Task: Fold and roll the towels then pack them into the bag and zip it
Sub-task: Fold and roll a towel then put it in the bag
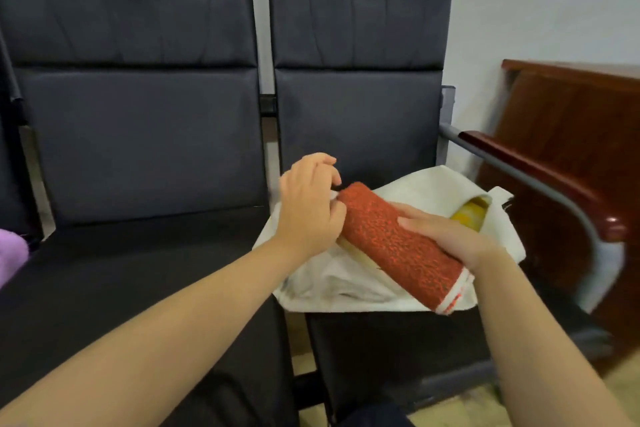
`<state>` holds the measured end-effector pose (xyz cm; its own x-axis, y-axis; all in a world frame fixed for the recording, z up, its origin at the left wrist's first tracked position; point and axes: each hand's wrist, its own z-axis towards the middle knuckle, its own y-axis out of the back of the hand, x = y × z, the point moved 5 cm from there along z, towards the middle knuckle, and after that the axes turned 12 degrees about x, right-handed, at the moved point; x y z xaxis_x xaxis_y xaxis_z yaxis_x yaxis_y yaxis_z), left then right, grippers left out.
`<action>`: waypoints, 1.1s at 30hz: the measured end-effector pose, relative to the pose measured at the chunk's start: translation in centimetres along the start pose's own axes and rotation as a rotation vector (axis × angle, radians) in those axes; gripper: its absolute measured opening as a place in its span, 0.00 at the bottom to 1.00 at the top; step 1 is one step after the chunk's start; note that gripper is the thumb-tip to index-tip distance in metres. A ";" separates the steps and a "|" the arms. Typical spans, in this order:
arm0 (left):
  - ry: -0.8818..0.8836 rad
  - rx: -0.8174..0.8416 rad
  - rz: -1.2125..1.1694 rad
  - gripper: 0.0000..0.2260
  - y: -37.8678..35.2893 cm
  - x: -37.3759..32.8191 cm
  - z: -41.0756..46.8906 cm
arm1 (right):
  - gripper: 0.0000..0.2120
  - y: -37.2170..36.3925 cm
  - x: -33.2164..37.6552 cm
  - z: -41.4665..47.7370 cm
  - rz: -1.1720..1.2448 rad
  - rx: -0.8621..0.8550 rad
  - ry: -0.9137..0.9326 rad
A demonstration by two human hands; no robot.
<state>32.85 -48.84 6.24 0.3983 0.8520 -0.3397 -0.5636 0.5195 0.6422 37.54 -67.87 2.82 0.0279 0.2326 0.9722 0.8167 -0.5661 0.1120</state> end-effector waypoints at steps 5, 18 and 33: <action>-0.619 0.453 0.399 0.08 -7.0 -3.4 2.1 | 0.24 5.0 -2.4 -4.0 -0.207 0.149 -0.350; -0.244 0.515 0.973 0.18 -9.0 -2.2 11.8 | 0.19 5.6 -1.5 -0.9 -0.222 0.052 -0.303; -0.100 1.002 1.266 0.30 -2.0 1.8 7.3 | 0.15 5.0 -3.7 9.3 0.162 -0.387 -0.100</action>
<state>39.98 -48.87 9.34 0.1352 0.6509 0.7470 0.1084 -0.7591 0.6418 46.86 -64.18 -2.09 0.2092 0.1805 0.9611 0.5209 -0.8523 0.0467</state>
